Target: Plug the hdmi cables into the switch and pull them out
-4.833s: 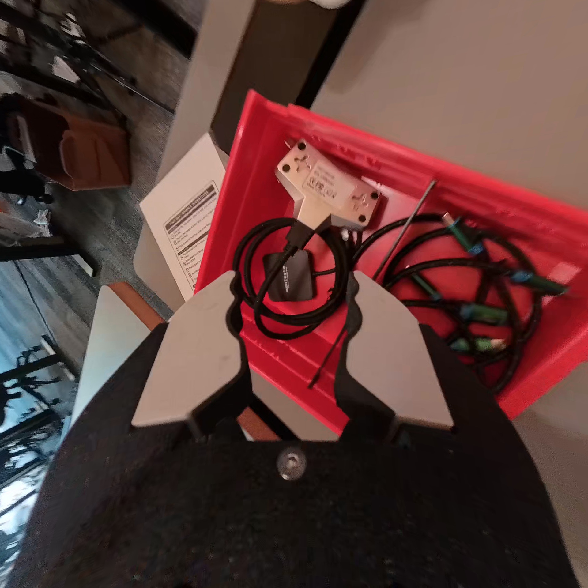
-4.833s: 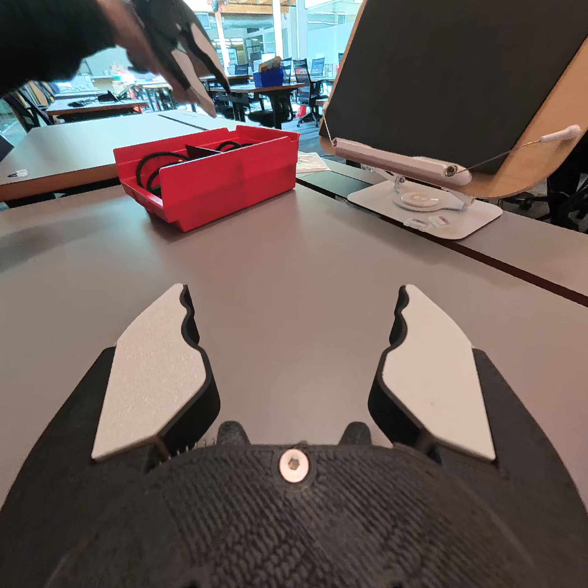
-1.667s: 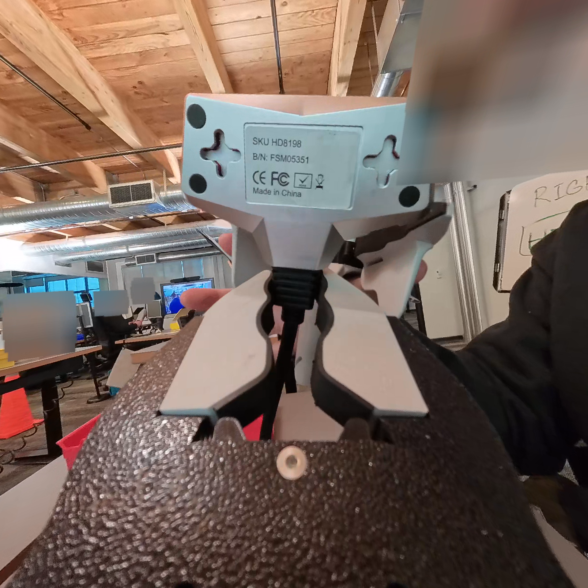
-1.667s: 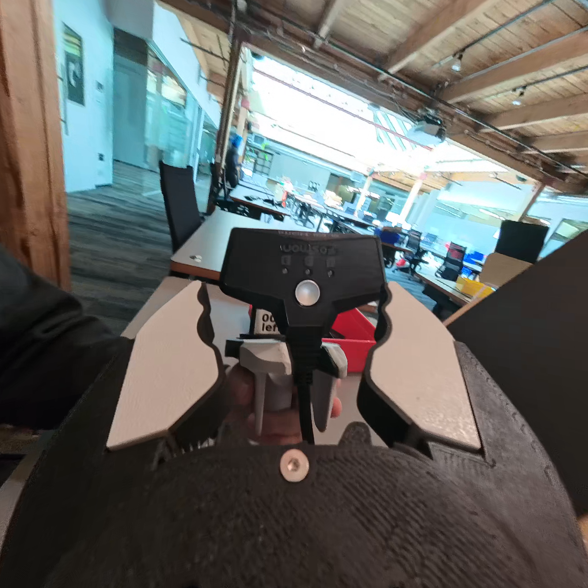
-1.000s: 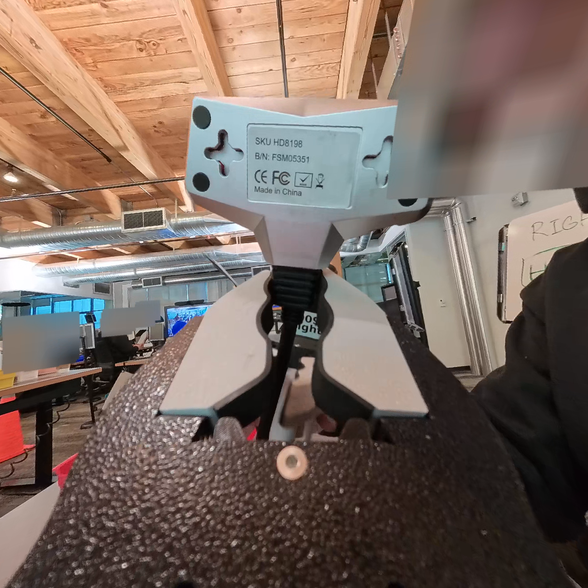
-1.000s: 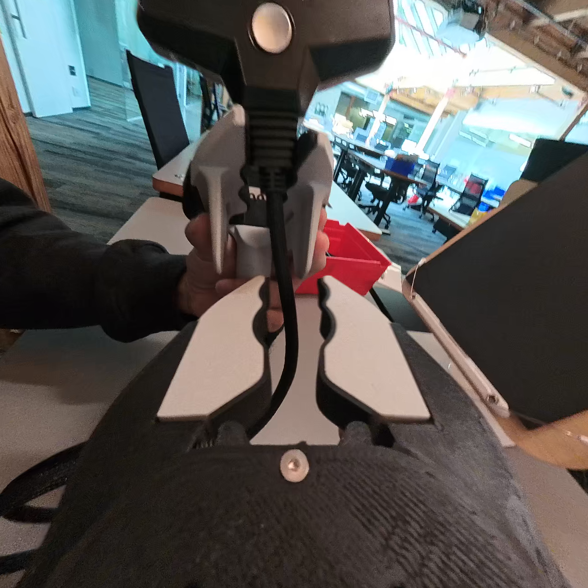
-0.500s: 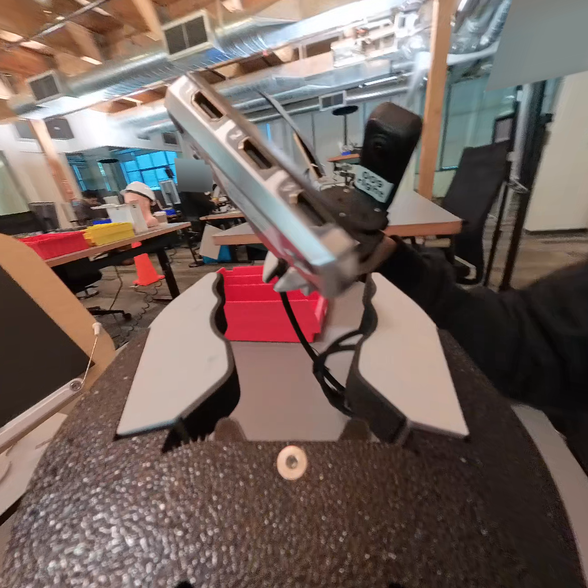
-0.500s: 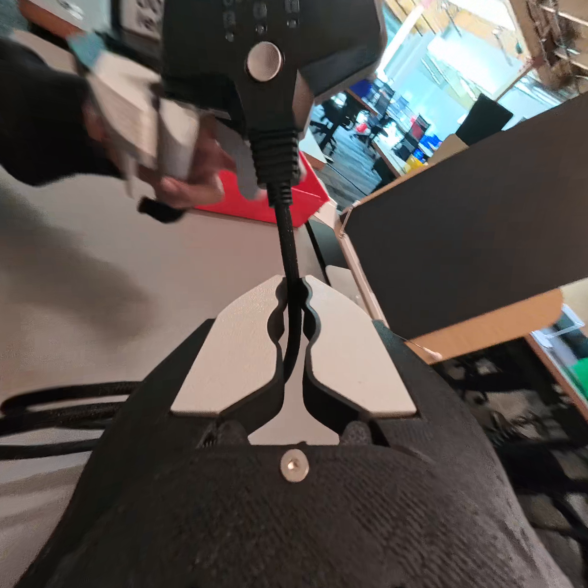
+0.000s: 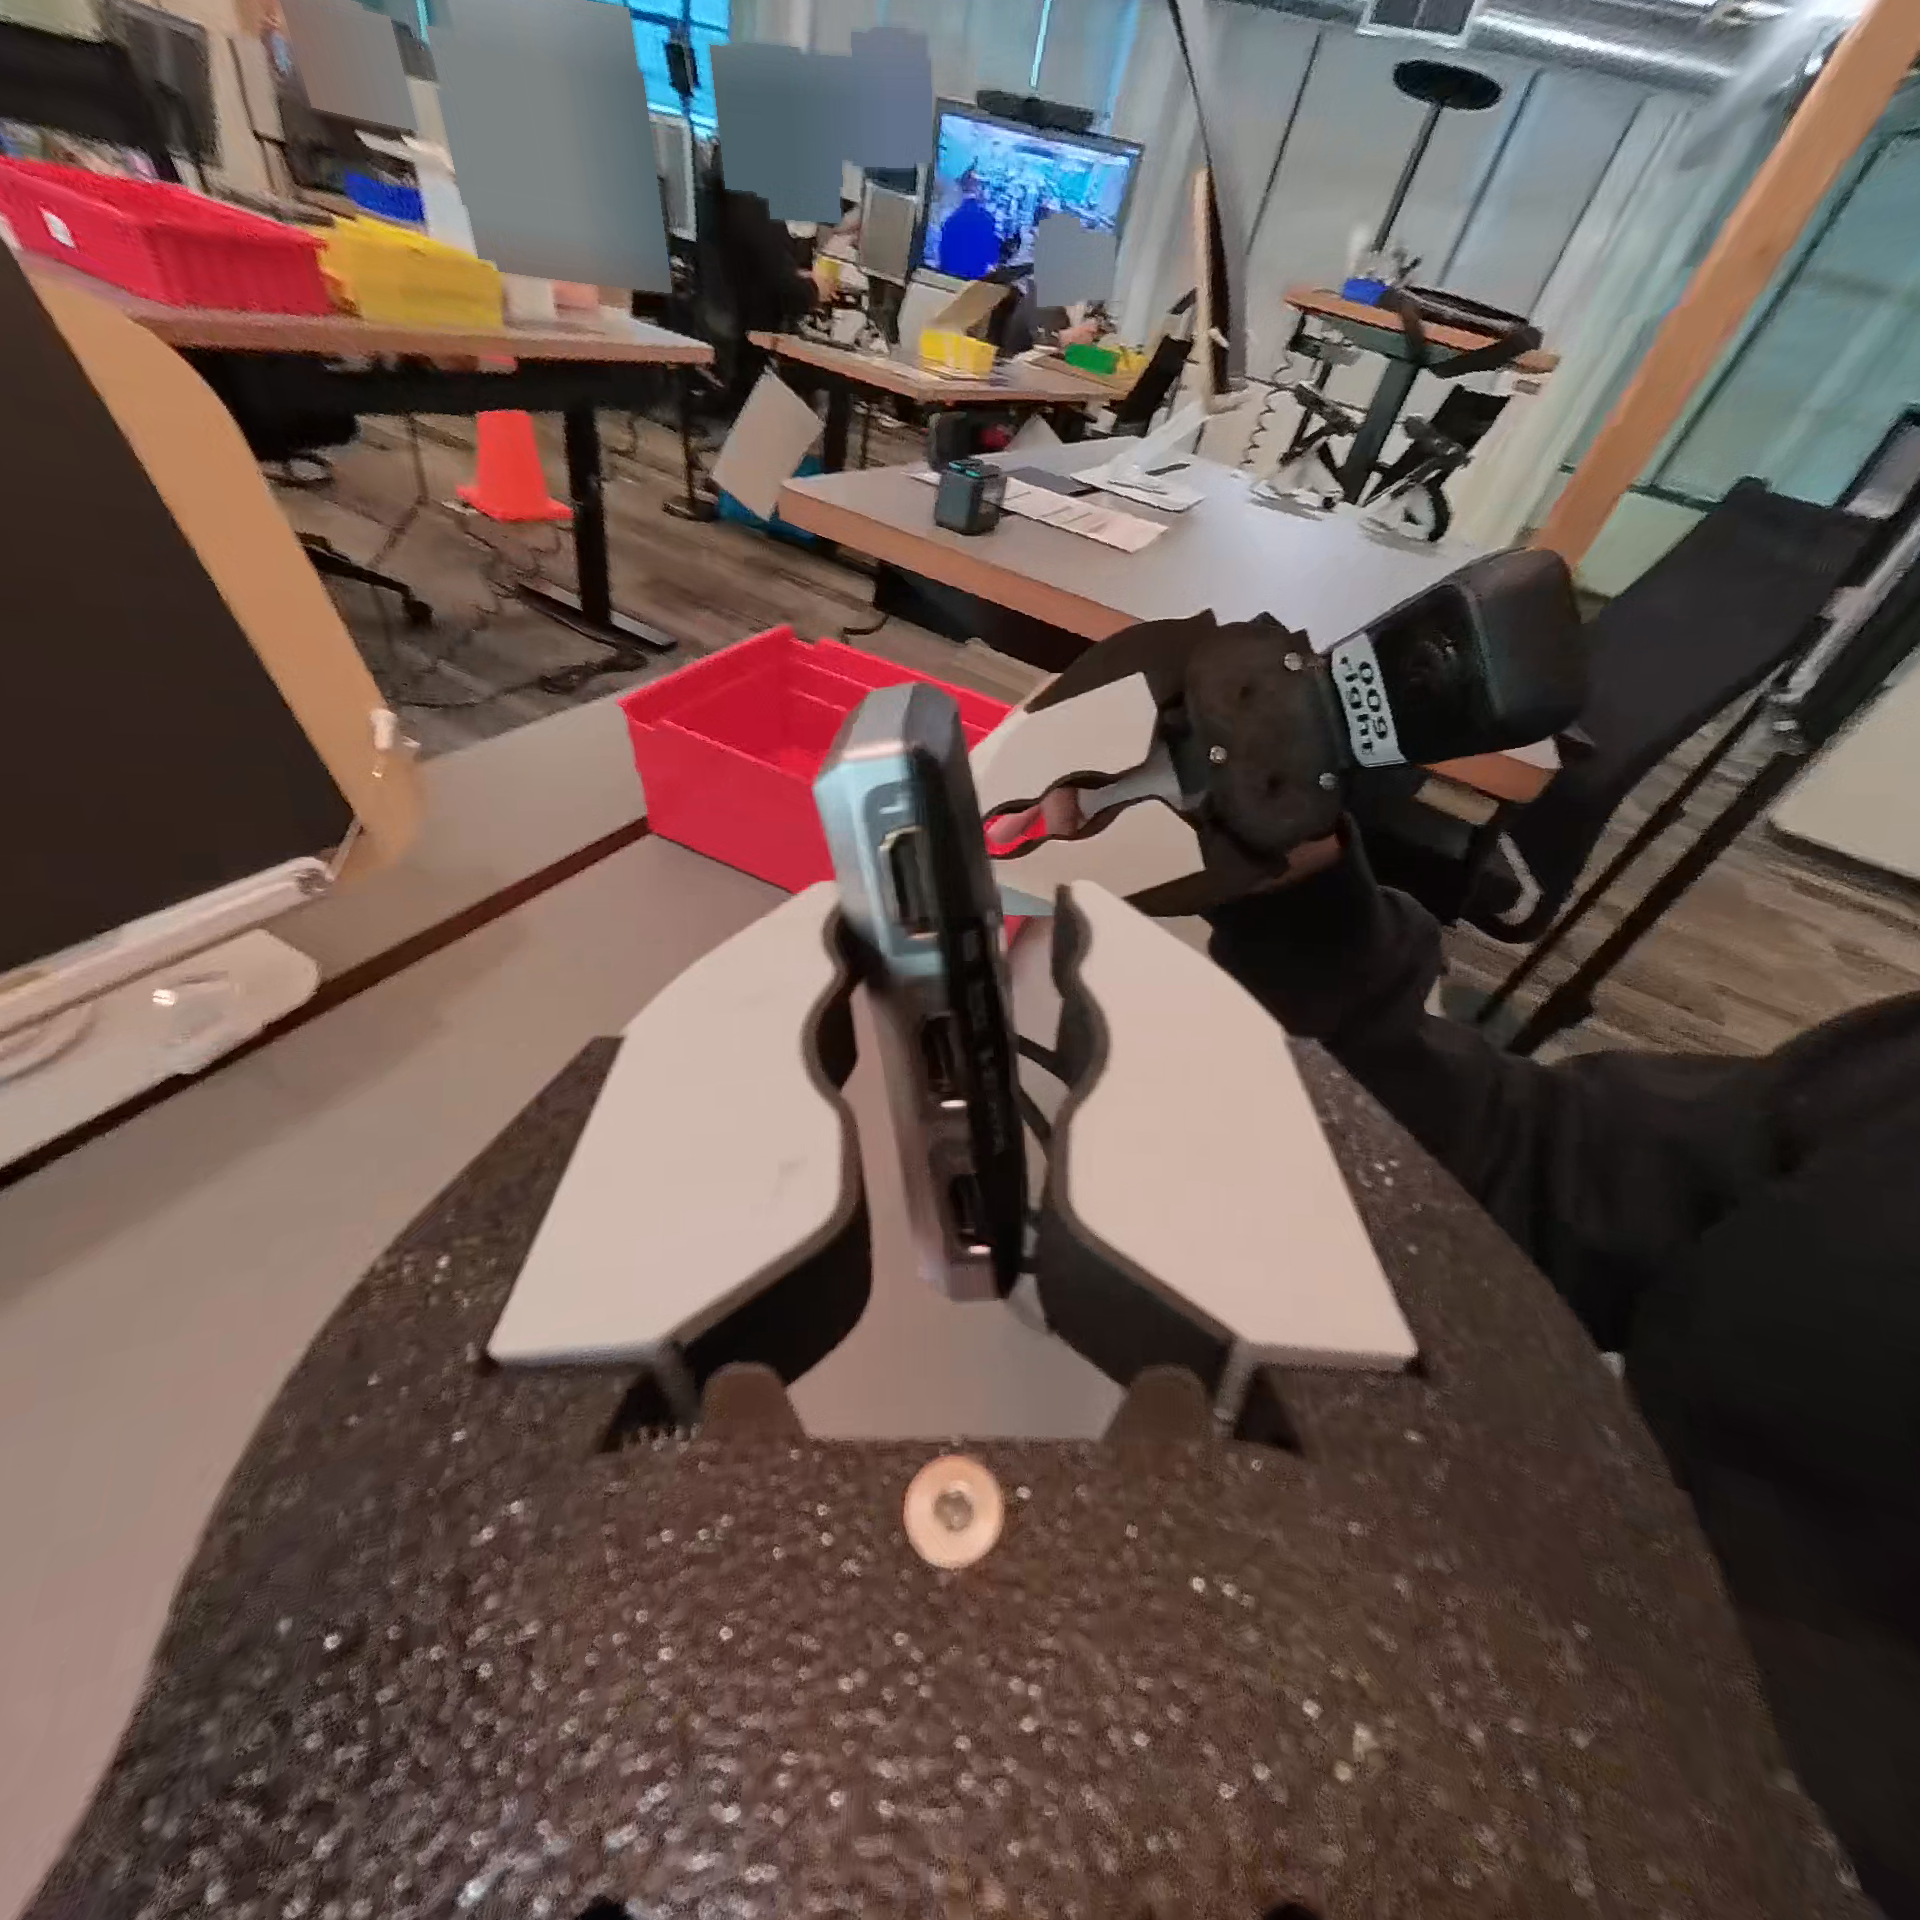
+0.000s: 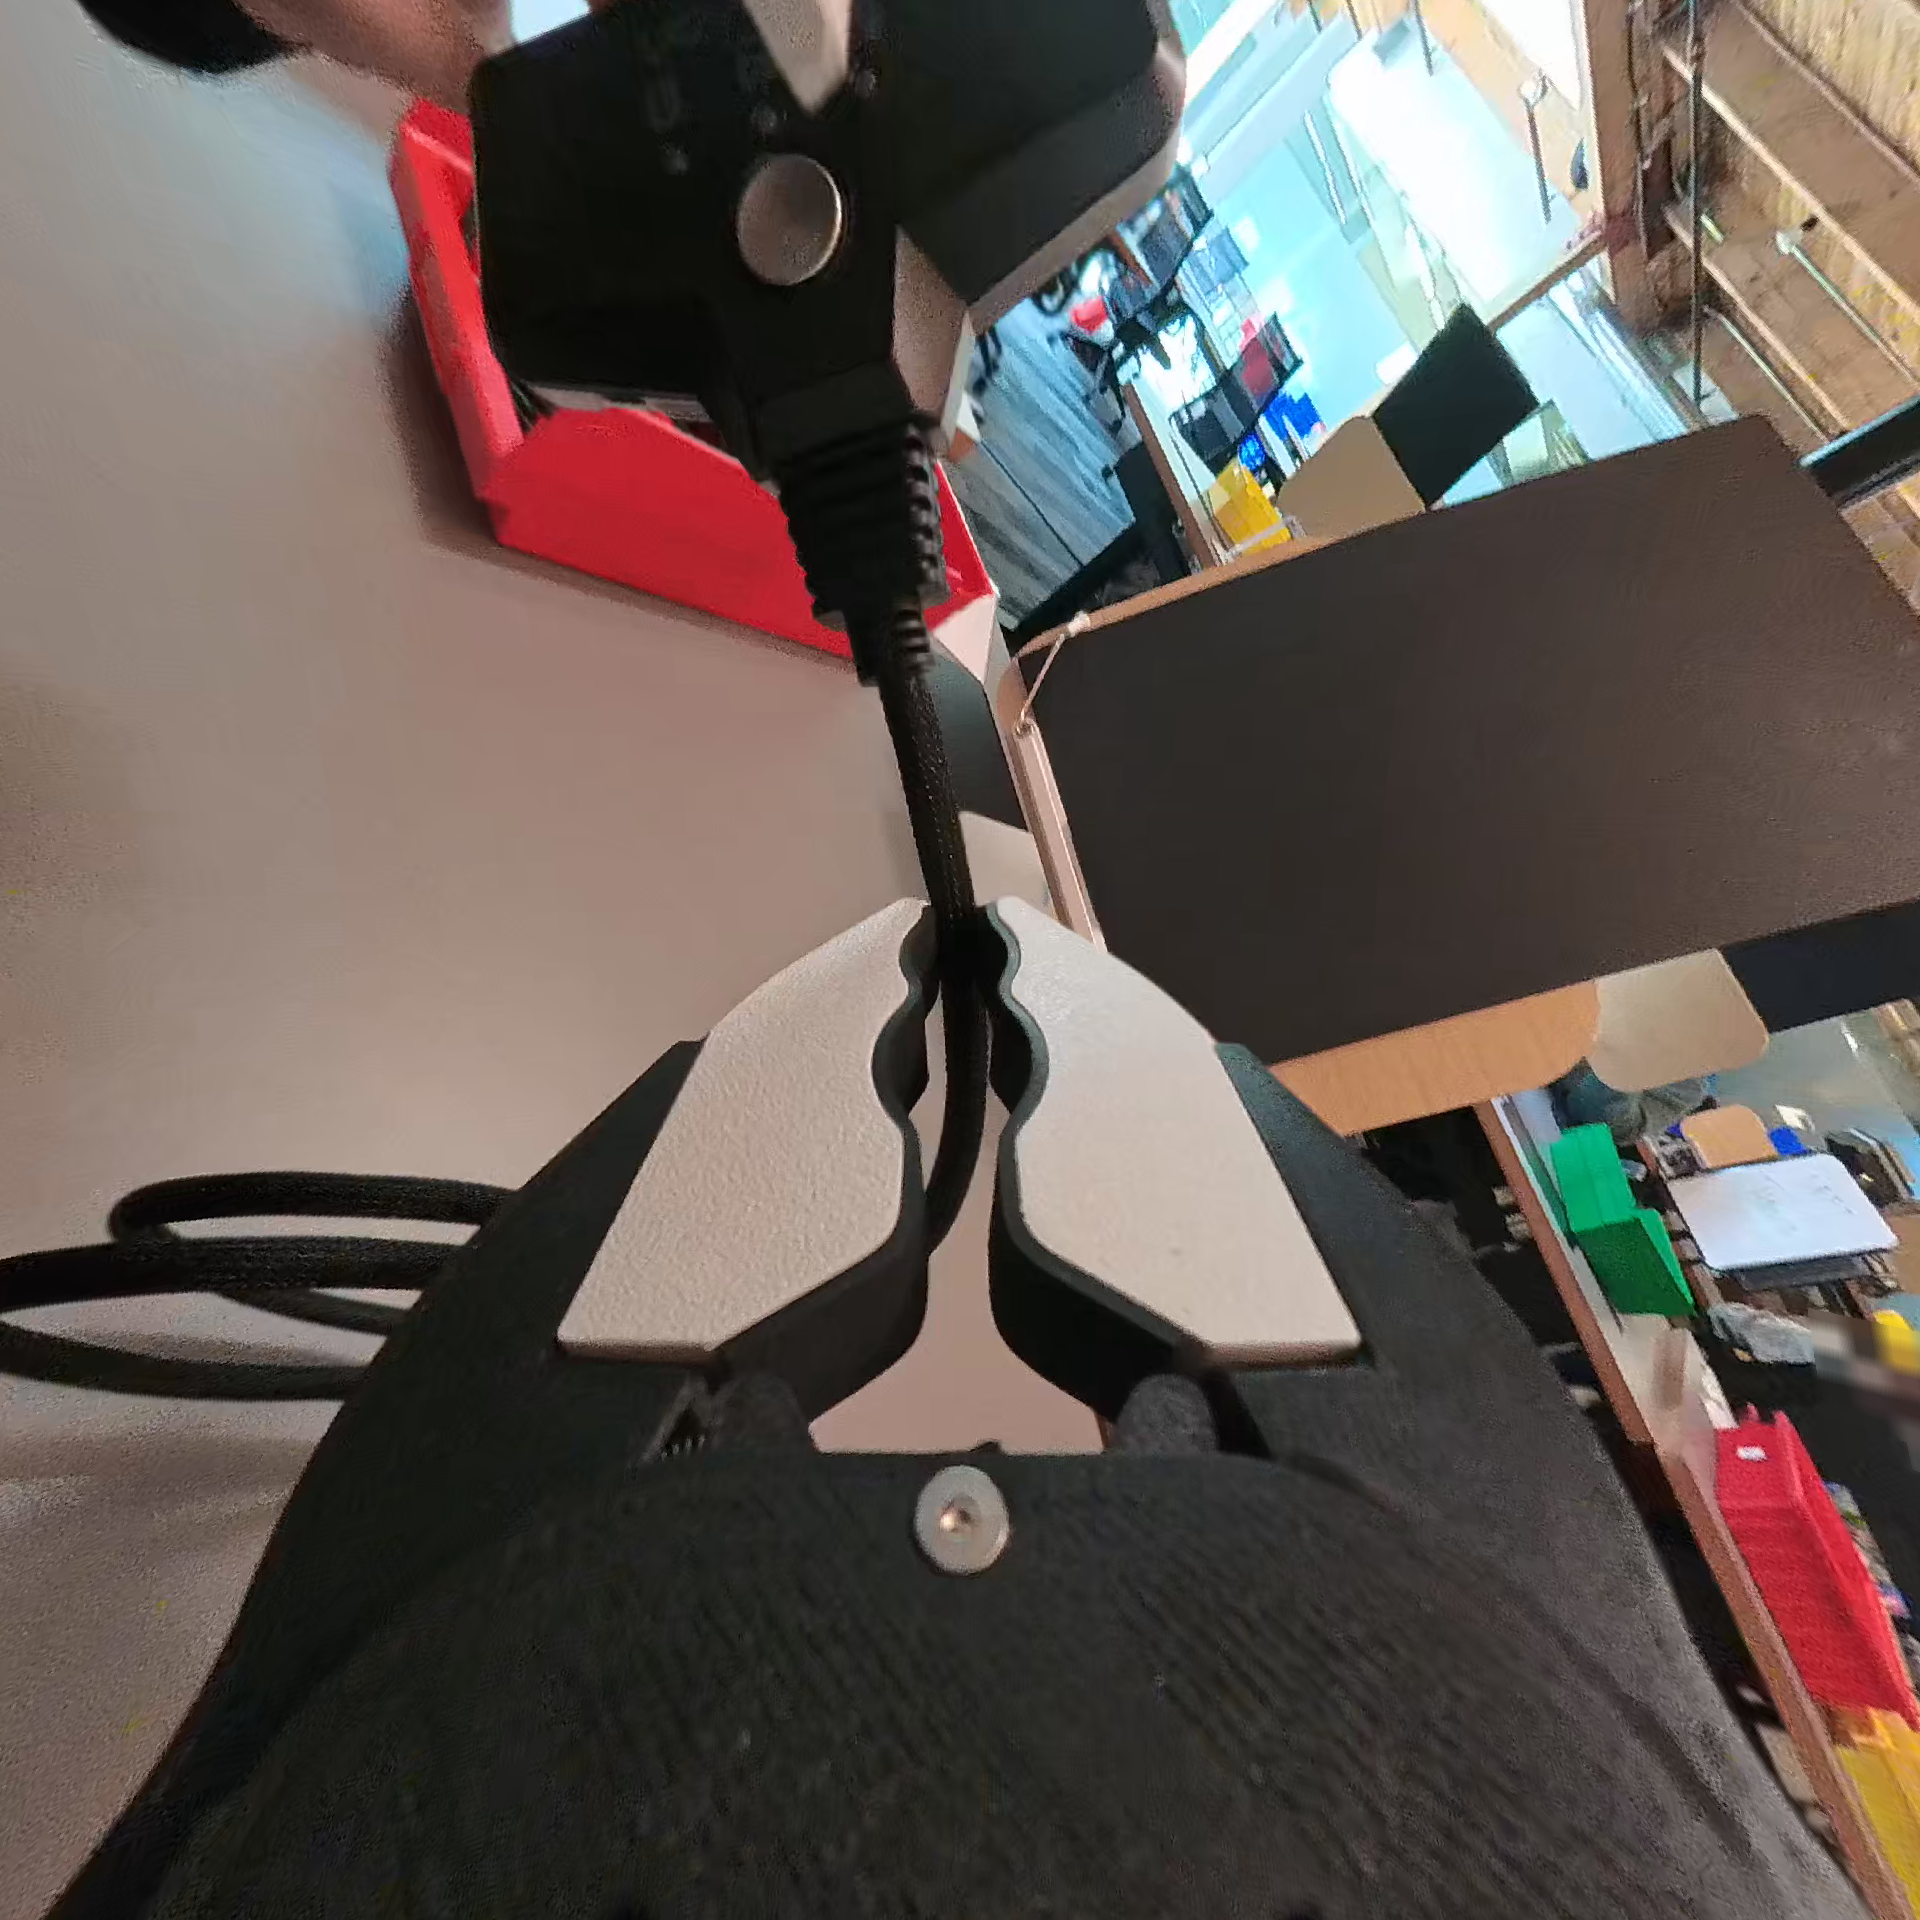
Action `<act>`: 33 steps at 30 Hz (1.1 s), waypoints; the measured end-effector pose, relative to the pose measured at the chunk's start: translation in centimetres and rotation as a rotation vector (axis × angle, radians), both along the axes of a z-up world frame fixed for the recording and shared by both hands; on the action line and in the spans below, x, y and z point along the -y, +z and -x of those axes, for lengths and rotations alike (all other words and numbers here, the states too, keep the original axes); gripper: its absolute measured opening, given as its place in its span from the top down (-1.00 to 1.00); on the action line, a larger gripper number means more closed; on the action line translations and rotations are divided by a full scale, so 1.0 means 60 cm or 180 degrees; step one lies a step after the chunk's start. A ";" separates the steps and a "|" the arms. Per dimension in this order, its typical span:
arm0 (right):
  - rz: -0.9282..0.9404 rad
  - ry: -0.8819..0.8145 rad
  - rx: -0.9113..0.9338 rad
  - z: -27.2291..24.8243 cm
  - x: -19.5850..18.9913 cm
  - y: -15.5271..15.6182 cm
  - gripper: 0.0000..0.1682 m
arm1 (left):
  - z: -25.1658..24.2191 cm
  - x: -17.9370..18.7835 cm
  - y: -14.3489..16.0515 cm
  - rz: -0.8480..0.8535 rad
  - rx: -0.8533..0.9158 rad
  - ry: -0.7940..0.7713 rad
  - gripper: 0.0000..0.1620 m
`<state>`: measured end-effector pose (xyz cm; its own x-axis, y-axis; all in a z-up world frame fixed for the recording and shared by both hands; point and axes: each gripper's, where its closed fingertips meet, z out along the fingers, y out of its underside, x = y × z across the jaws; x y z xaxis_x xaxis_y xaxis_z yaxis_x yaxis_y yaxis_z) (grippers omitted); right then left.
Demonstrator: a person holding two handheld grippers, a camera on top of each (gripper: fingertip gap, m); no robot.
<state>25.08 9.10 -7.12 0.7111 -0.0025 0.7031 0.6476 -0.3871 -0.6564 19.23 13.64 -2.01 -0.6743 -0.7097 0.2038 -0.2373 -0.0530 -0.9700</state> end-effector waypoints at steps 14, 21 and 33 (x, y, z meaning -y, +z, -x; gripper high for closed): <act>-0.0409 0.0157 -0.0188 -0.006 -0.014 0.002 0.84 | -0.038 -0.024 0.001 0.1298 -0.0400 0.0147 0.73; -0.0644 0.0110 -0.0245 0.040 -0.016 0.053 0.56 | -0.069 -0.058 -0.003 0.1742 -0.0571 0.0414 0.74; -0.2247 0.1683 -0.3392 0.162 -0.126 0.096 0.72 | -0.083 -0.090 0.066 0.2245 -0.0291 0.0510 0.74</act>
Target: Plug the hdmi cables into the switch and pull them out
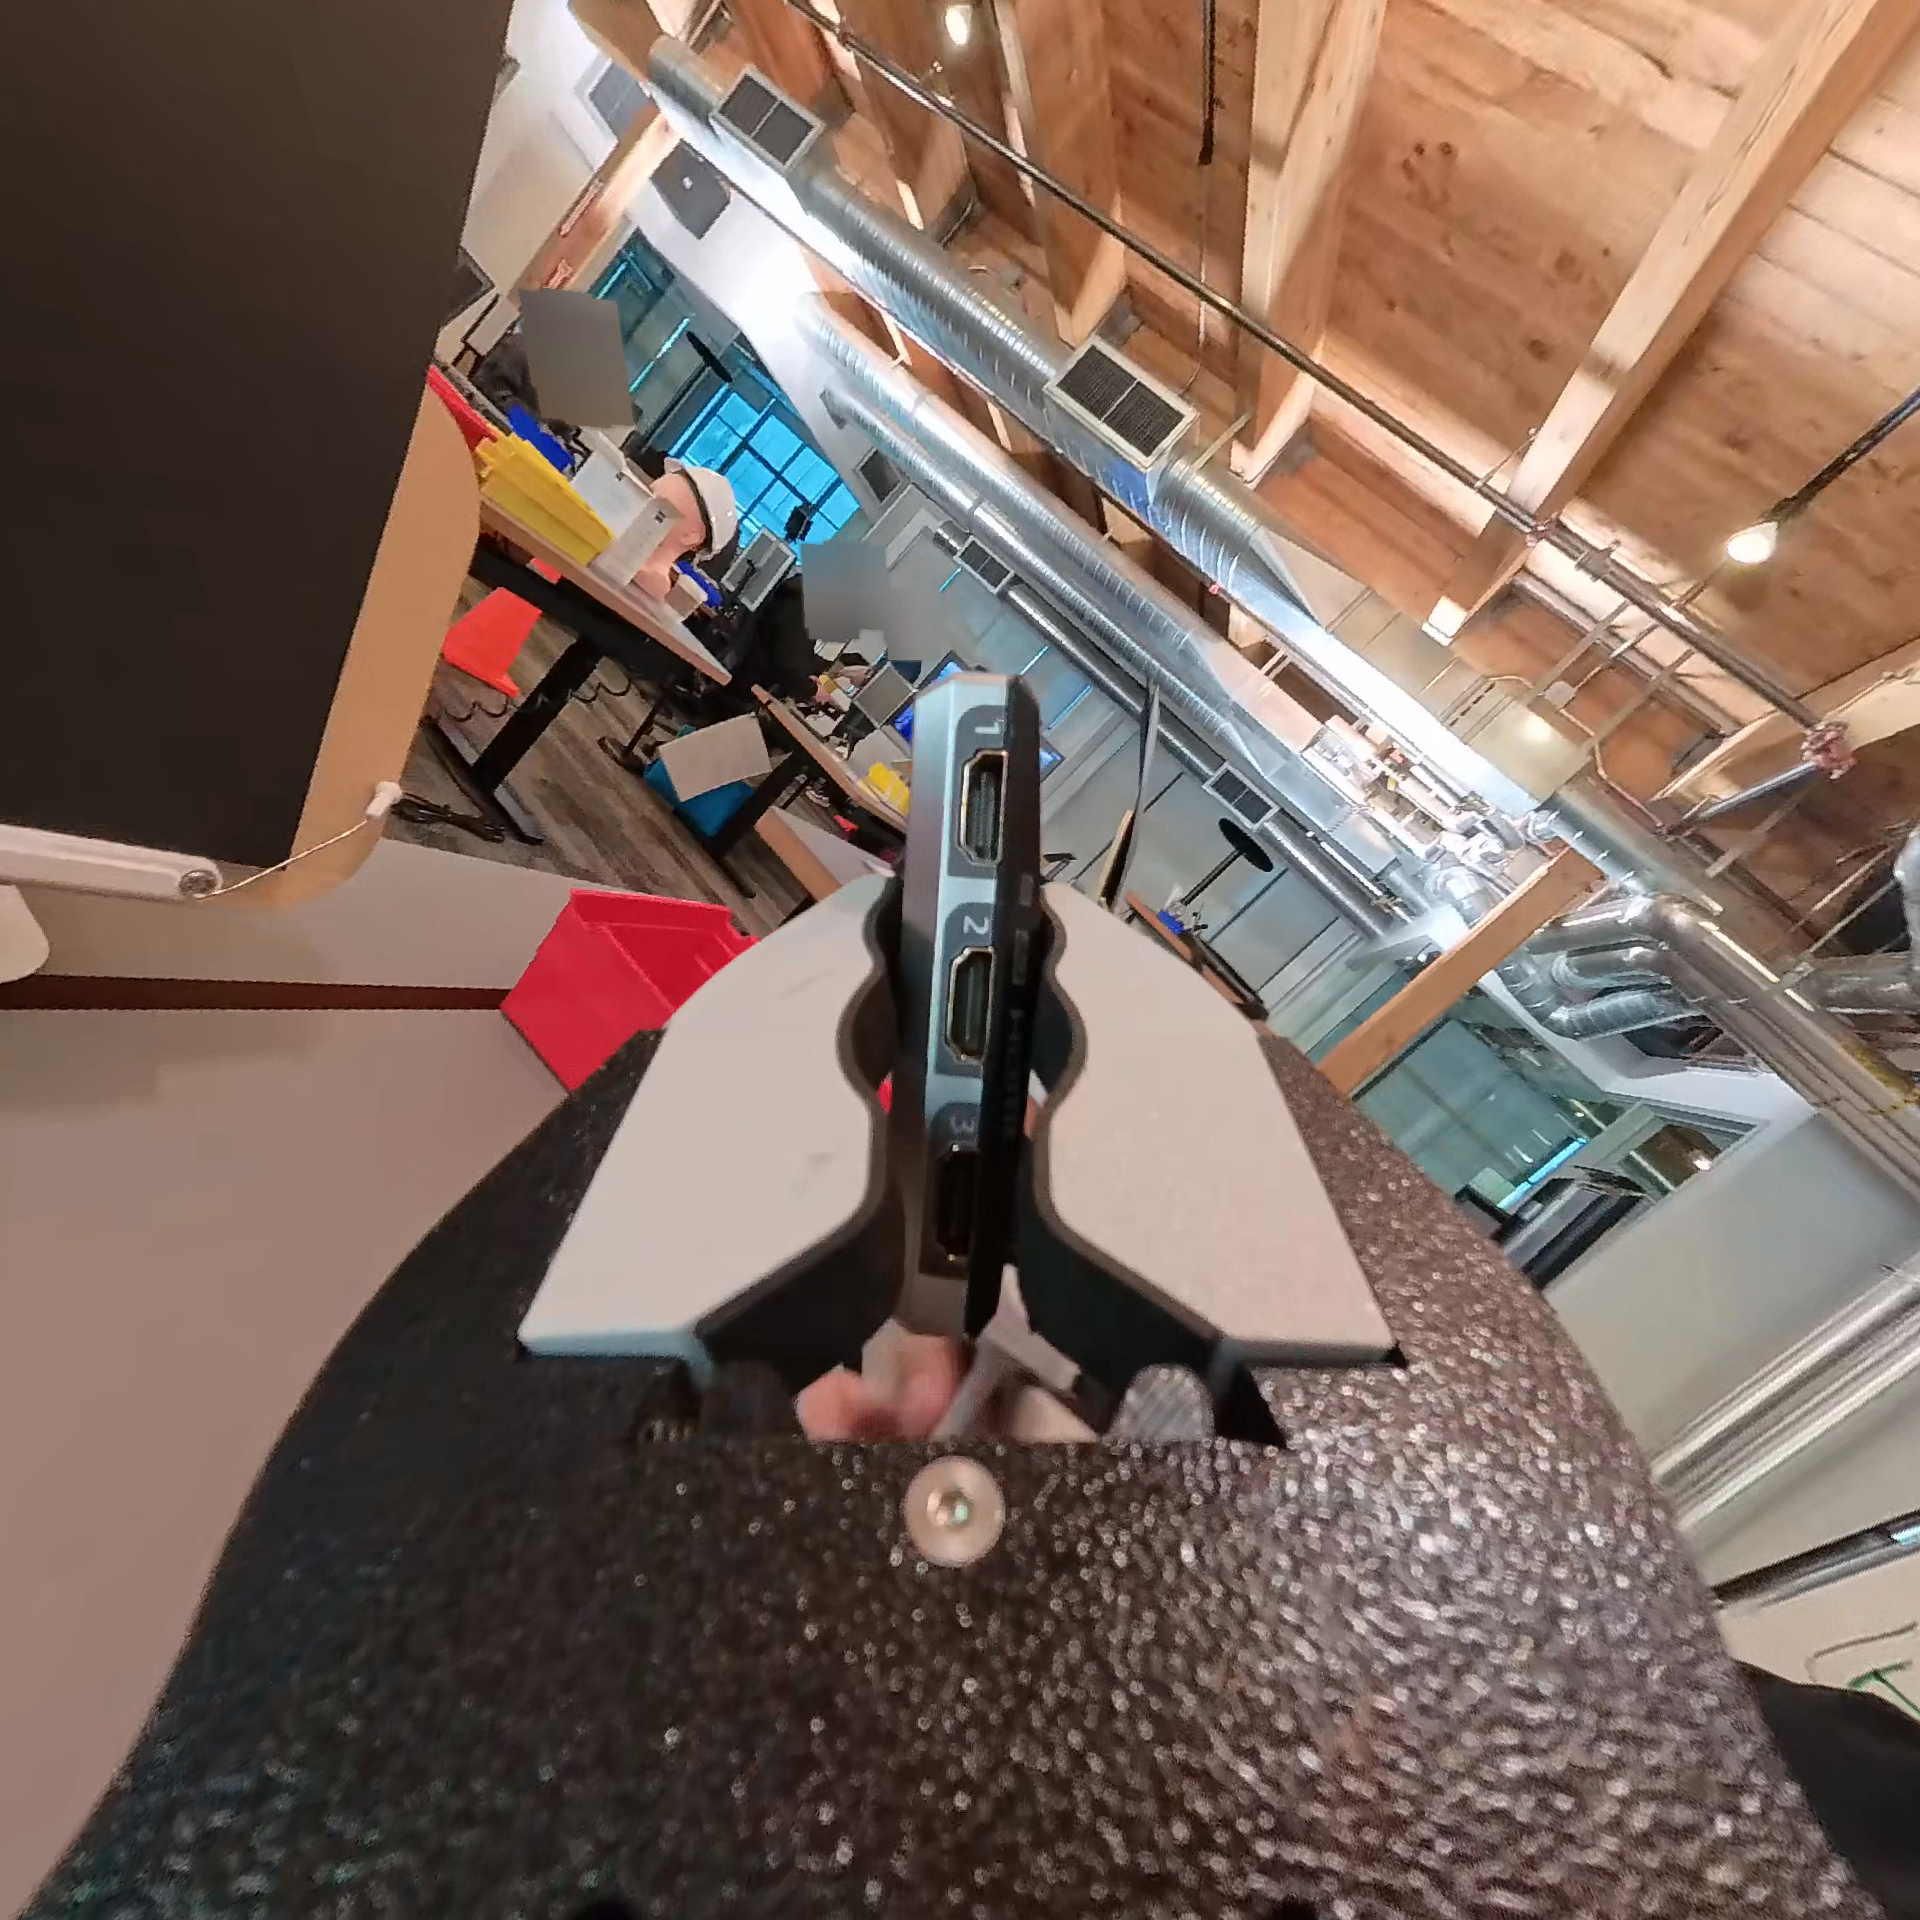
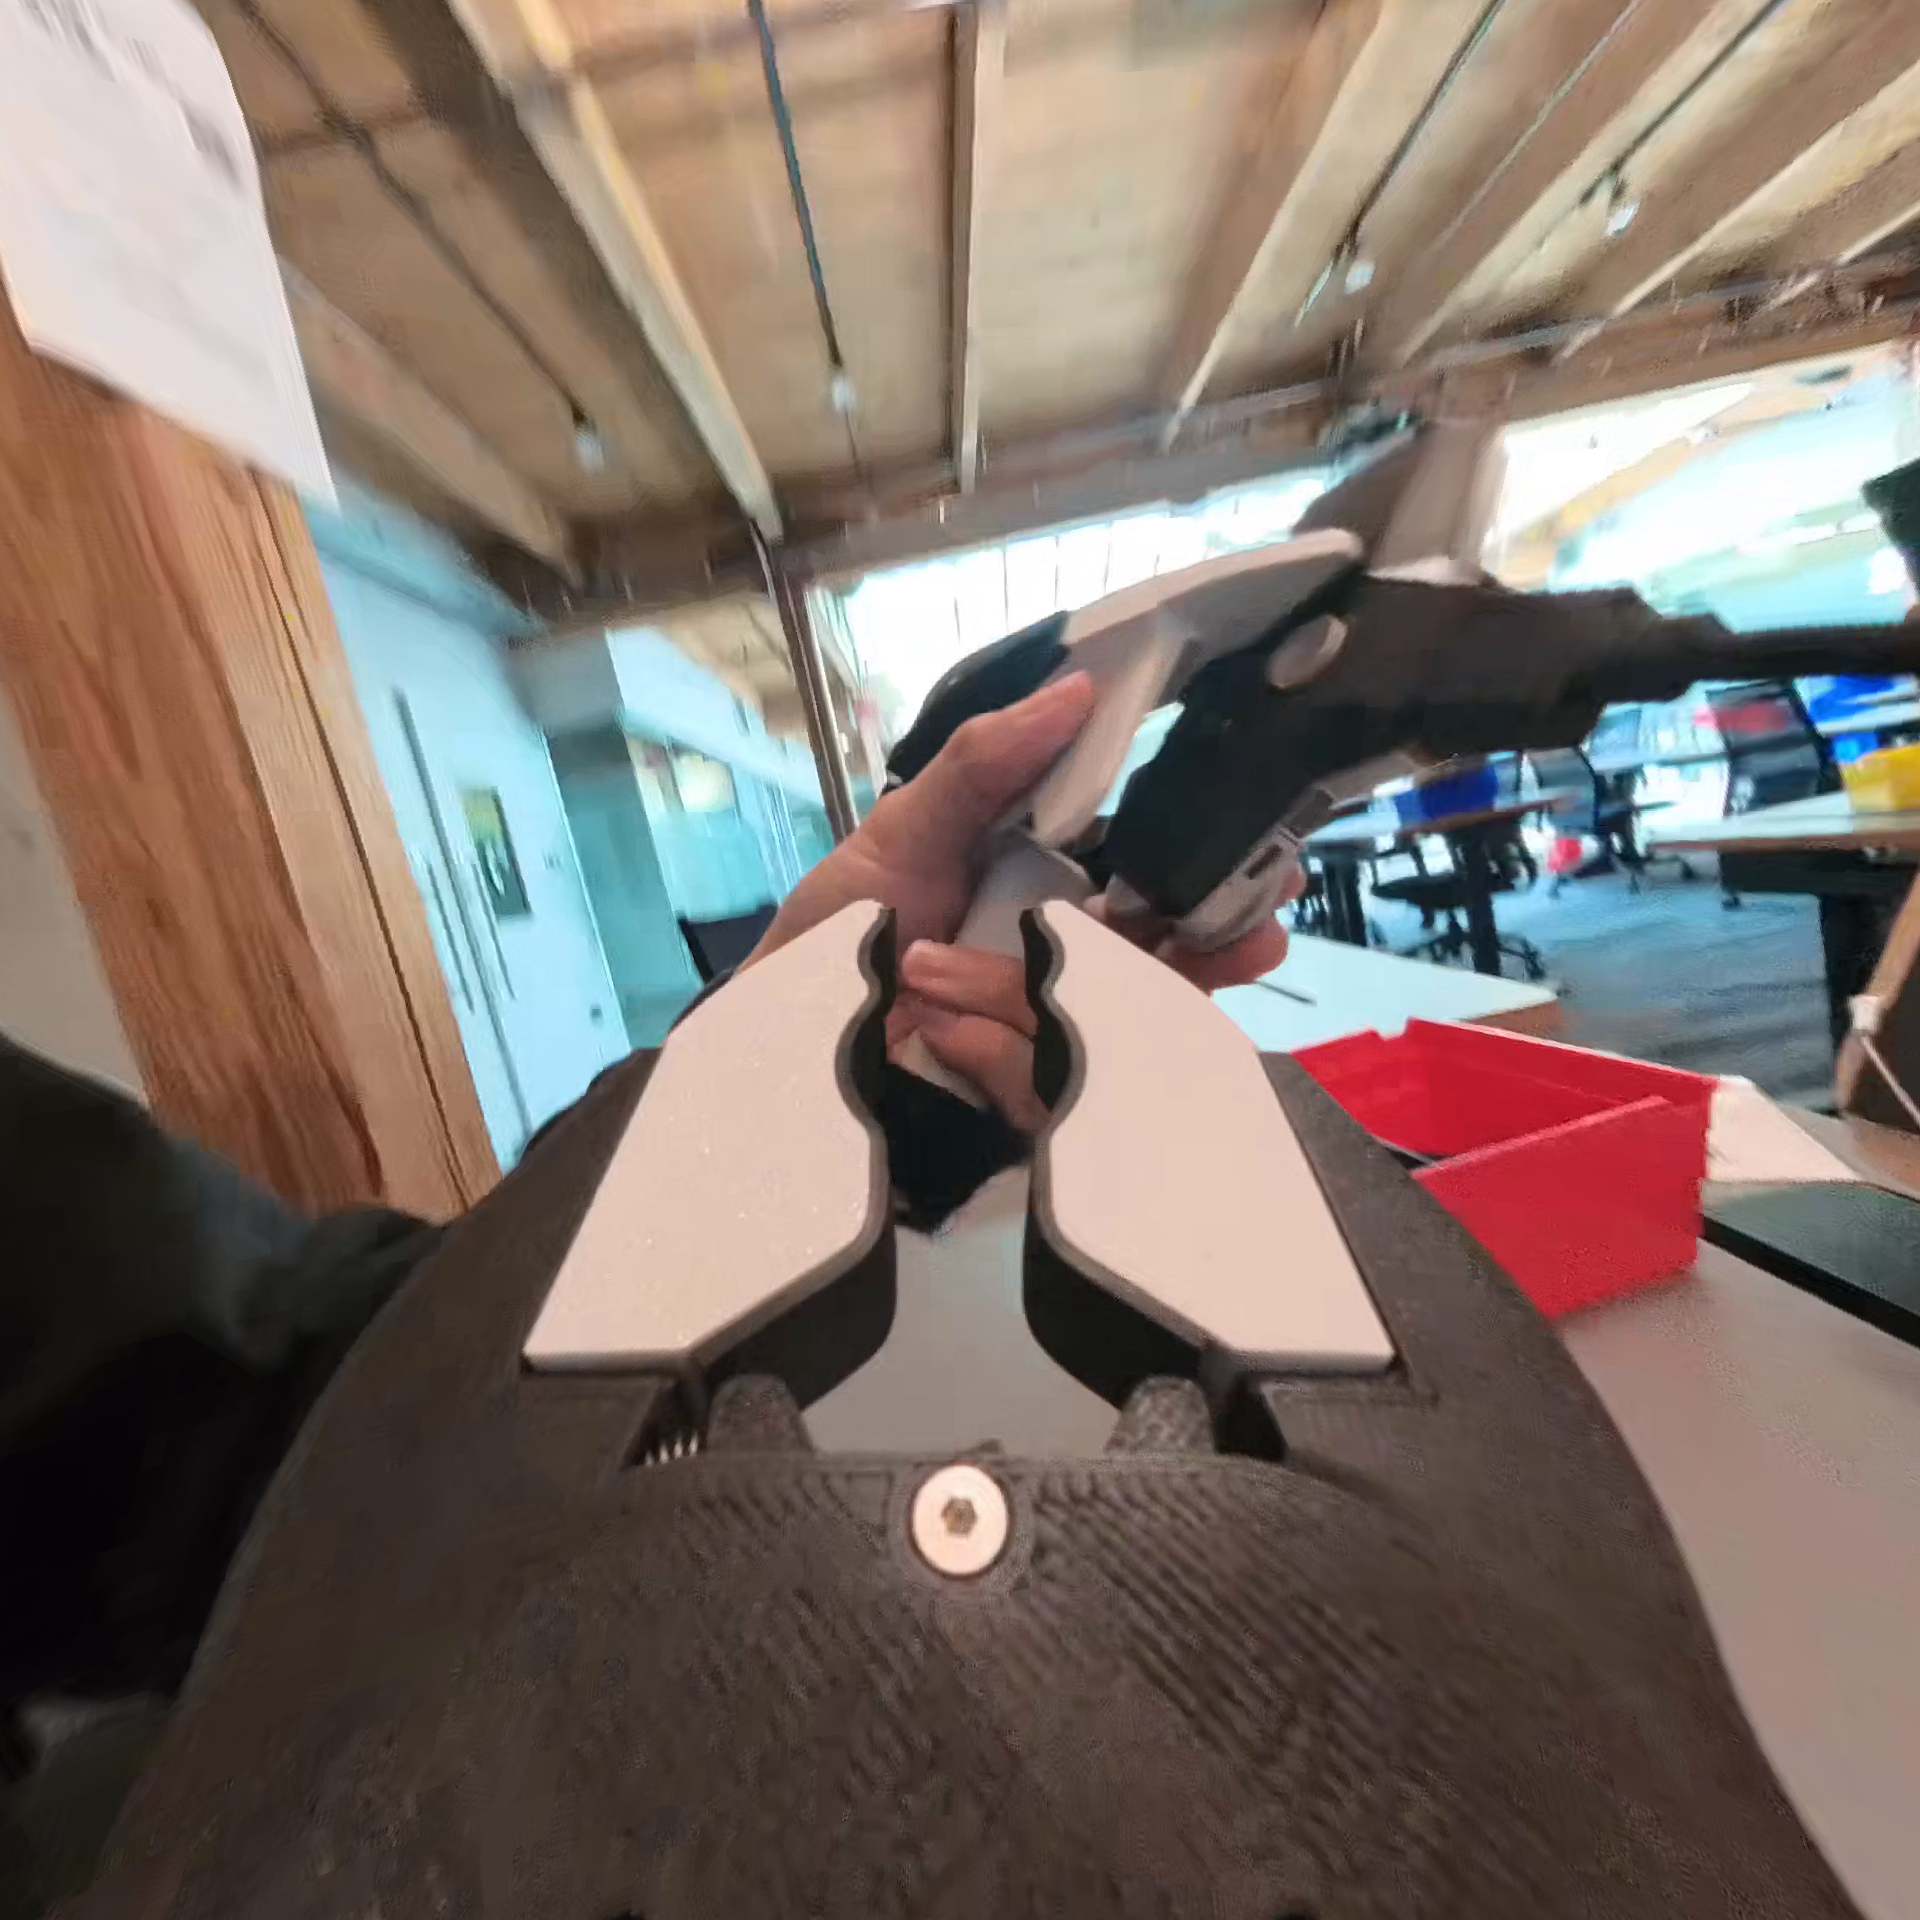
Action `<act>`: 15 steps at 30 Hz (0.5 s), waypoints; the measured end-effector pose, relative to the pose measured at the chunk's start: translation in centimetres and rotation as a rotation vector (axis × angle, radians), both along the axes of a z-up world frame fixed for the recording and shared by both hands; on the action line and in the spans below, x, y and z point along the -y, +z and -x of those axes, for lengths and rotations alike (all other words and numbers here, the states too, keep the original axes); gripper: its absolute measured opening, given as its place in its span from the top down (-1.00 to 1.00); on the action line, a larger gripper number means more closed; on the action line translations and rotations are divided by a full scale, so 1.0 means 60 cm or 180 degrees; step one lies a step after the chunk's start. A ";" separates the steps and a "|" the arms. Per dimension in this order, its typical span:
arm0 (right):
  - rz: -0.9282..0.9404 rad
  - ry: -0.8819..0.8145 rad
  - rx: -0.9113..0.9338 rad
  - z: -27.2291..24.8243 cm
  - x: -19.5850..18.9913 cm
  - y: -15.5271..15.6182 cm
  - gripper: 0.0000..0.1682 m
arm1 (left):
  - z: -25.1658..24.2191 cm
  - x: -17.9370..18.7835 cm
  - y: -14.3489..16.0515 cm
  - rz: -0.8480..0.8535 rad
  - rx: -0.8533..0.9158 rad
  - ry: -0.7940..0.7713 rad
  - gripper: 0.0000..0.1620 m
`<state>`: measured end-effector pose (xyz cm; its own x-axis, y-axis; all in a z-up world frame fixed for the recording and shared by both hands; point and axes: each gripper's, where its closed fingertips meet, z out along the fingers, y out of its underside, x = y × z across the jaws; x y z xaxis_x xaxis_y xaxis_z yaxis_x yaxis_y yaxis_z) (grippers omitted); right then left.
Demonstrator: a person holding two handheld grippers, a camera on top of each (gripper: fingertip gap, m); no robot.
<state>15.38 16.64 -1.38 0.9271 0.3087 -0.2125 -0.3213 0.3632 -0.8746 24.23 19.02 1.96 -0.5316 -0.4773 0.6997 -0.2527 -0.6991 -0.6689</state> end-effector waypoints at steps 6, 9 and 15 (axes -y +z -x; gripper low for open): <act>-0.0472 -0.0389 0.0248 -0.011 -0.029 -0.038 0.44 | 0.012 0.017 0.012 -0.0037 0.0054 -0.0114 0.74; -0.0545 -0.1039 0.0584 -0.070 -0.010 -0.033 0.35 | 0.023 0.021 0.012 -0.0021 0.0072 -0.0157 0.74; -0.0759 -0.1224 0.1071 -0.123 0.060 -0.003 0.36 | 0.039 0.062 -0.009 0.0128 -0.0062 -0.0553 0.74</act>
<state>22.79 13.03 -1.58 0.9870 -0.0615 0.1486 0.1556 0.5992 -0.7853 21.87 15.32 1.42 -0.5898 -0.3508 0.7273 -0.3847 -0.6698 -0.6351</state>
